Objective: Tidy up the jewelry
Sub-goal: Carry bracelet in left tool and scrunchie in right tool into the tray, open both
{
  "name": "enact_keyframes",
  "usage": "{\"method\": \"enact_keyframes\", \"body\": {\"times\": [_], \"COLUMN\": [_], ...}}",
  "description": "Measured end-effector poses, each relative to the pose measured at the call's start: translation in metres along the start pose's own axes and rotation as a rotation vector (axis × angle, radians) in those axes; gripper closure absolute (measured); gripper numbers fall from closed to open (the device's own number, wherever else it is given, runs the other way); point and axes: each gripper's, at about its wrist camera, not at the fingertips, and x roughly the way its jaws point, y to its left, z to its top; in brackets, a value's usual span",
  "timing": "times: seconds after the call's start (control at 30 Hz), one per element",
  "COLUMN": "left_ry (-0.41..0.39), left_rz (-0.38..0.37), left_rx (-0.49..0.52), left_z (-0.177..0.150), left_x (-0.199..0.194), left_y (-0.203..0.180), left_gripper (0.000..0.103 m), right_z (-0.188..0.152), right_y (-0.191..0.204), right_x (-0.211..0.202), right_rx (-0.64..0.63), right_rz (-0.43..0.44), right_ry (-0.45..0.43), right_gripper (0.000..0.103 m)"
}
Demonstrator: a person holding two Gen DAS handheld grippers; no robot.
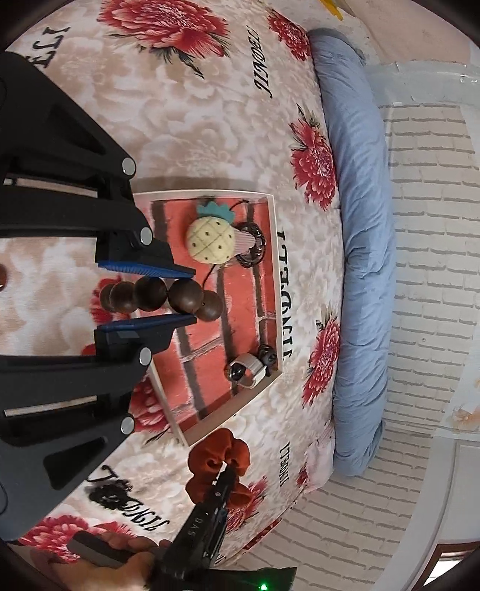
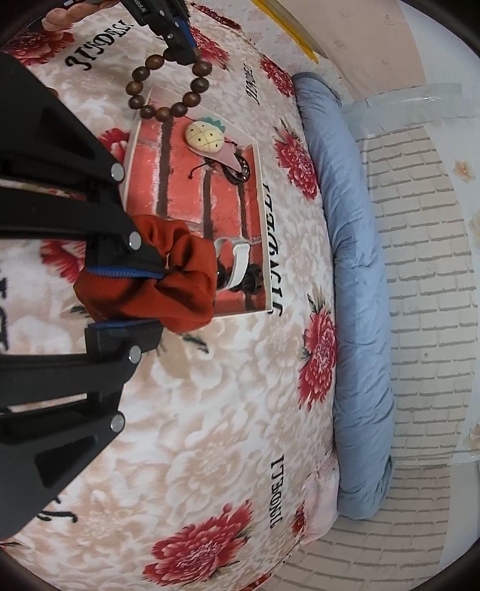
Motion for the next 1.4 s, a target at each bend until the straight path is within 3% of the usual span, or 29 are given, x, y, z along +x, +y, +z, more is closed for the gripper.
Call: {"method": "enact_keyframes", "body": {"times": [0.4,0.83,1.1,1.4], "left_ry": [0.042,0.110,0.103,0.103], "left_rz": [0.031,0.093,0.114,0.121], "left_rx": [-0.043,-0.108,-0.105,-0.107], "left_z": [0.021,0.004,0.003,-0.002], "left_x": [0.066,0.123,0.131,0.130], "left_y": [0.033,0.074,0.080,0.079], "left_gripper": [0.085,0.085,0.085,0.084], "right_z": [0.006,0.009,0.007,0.004], "right_y": [0.007,0.012,0.016,0.015], "right_x": [0.069,0.115,0.139,0.139], "right_rx": [0.020,0.015,0.022,0.009], "right_rz": [-0.011,-0.021,-0.021,0.005], "right_ry": [0.050,0.078,0.102,0.095], "right_gripper": [0.085,0.085,0.085,0.082]}}
